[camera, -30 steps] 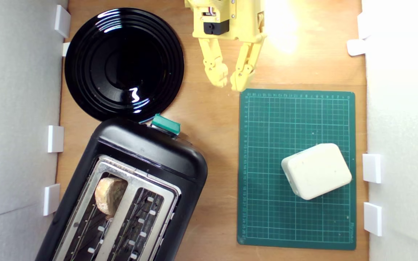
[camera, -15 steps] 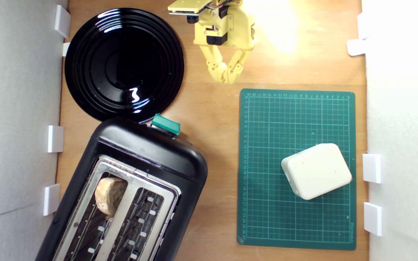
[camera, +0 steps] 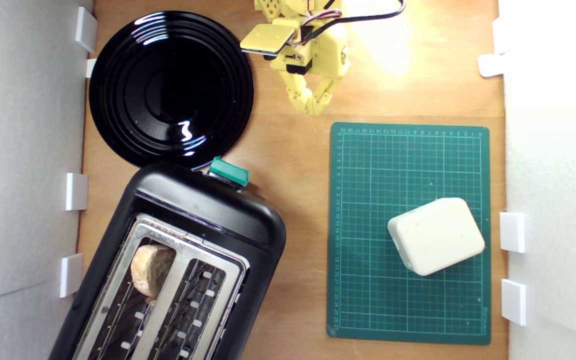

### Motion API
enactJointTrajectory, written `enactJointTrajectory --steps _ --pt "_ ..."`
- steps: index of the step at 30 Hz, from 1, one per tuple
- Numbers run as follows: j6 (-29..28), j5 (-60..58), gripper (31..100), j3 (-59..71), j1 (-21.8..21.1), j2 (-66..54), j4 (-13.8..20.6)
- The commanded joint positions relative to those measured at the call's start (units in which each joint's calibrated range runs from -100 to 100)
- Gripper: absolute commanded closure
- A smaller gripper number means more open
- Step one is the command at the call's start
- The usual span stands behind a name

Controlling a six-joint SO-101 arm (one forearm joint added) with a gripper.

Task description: Pick bread and place in toaster

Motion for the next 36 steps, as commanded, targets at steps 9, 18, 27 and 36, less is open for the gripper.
enactJointTrajectory --steps 9,18,27,36 --pt "-0.19 -0.60 83.9 2.08 -0.12 -0.34 -0.12" --pt "-0.09 -0.51 83.8 1.90 -0.12 -0.26 0.42" --pt "-0.09 -0.51 83.8 1.81 0.28 0.07 0.06" --pt "-0.09 -0.51 83.8 1.81 0.36 0.07 0.06"
